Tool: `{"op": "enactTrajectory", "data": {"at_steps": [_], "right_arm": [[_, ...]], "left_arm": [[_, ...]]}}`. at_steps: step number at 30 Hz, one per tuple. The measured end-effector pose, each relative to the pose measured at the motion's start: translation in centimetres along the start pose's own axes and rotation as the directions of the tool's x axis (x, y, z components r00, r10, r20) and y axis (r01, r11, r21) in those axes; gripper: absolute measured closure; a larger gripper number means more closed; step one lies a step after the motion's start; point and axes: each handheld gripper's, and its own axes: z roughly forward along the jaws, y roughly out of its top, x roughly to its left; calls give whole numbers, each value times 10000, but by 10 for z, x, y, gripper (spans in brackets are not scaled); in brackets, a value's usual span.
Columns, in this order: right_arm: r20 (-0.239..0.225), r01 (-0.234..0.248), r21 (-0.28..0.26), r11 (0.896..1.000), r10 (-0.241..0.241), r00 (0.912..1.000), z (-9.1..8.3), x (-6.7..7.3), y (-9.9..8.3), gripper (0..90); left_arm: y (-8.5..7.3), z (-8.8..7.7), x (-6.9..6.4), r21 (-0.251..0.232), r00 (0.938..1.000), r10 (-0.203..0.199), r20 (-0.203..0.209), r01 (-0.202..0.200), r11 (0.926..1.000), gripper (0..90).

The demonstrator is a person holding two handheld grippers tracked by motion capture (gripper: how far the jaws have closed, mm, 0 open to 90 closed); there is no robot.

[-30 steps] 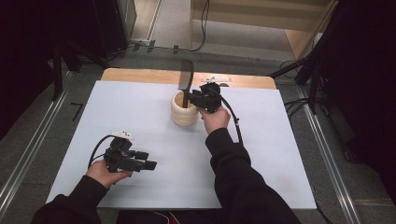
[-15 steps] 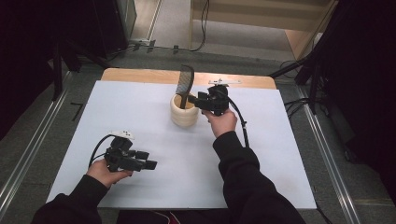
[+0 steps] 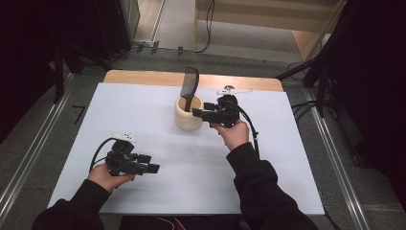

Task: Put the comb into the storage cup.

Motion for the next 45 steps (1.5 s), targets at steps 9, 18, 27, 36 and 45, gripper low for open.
{"op": "enactTrajectory", "data": {"at_steps": [9,18,27,36,45], "right_arm": [[-504,625,578,9964,-596,9970,-13,18,-3,315],[-828,770,575,9954,-721,9940,-24,24,-20,305],[-1068,740,906,9931,-642,9922,-33,21,-46,304],[-1089,678,960,9931,-573,9924,-36,15,-63,281],[-1032,561,1073,9926,-450,9936,-51,14,-77,253]], "left_arm": [[0,-1,1,-21,10000,-28,-64,28,10000,331],[0,-2,2,-28,9999,-47,-113,47,10000,331],[0,-2,1,-84,10000,-16,-28,16,10000,331],[0,-3,2,-92,10000,16,15,-15,10000,331],[1,-4,1,-203,10000,44,80,-42,9998,330]]}}
